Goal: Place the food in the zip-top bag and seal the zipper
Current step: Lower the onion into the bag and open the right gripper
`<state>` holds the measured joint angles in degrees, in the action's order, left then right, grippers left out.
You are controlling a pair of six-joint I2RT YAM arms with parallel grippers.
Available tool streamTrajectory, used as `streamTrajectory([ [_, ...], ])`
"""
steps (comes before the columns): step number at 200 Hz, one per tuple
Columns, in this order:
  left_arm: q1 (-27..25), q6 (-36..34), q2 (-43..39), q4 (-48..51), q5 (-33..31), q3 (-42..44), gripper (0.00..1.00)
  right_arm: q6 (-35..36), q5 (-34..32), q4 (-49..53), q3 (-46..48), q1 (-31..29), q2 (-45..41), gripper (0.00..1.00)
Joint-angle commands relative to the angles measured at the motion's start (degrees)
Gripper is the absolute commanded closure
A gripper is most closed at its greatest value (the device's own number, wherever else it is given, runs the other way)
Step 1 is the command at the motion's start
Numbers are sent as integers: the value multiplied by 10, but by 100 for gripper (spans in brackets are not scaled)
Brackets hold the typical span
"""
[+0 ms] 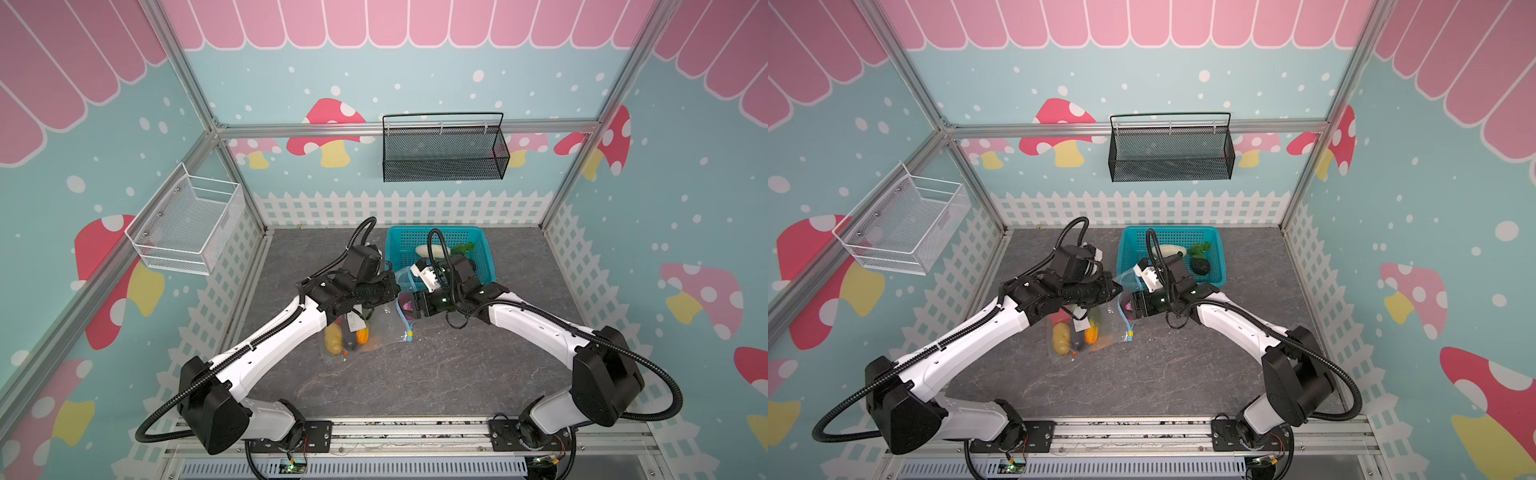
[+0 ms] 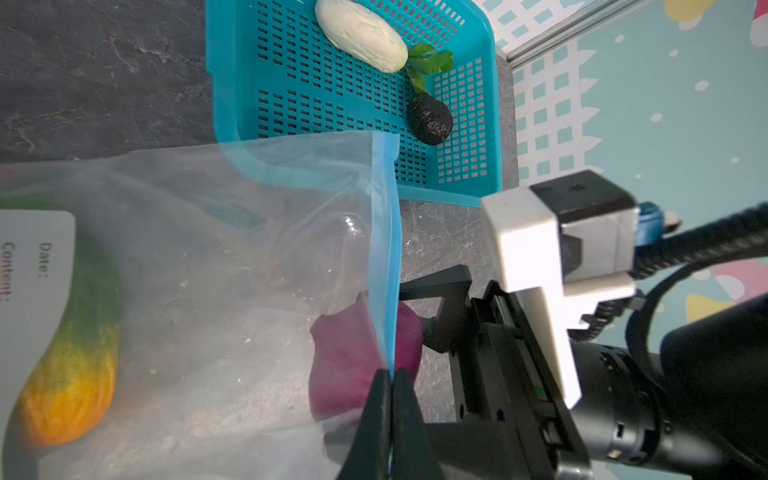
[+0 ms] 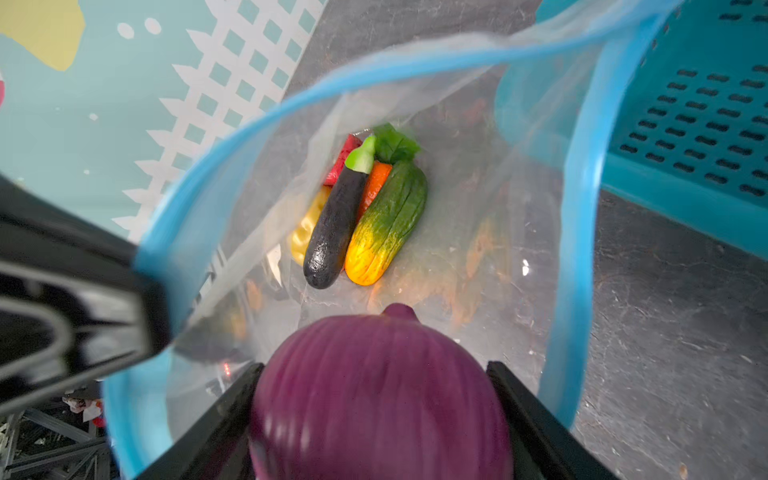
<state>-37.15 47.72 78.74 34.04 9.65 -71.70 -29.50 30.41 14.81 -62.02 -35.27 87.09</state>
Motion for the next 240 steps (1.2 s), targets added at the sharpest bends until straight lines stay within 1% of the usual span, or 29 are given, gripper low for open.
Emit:
streamTrajectory([
  [1, 1, -1, -20, 7, -10, -8, 100, 21, -23, 27, -24, -2, 3, 52],
  [30, 2, -2, -25, 7, -13, -5, 100, 31, -39, 48, -34, -3, 9, 52],
  [127, 2, -4, -30, 6, -16, -2, 100, 35, -49, 52, -37, -4, 16, 44],
  [193, 2, -4, -36, 6, -20, 5, 100, 37, -53, 51, -43, -5, 22, 32],
  [240, 2, -4, -36, 6, -22, 7, 100, 35, -55, 53, -48, -8, 25, 28],
])
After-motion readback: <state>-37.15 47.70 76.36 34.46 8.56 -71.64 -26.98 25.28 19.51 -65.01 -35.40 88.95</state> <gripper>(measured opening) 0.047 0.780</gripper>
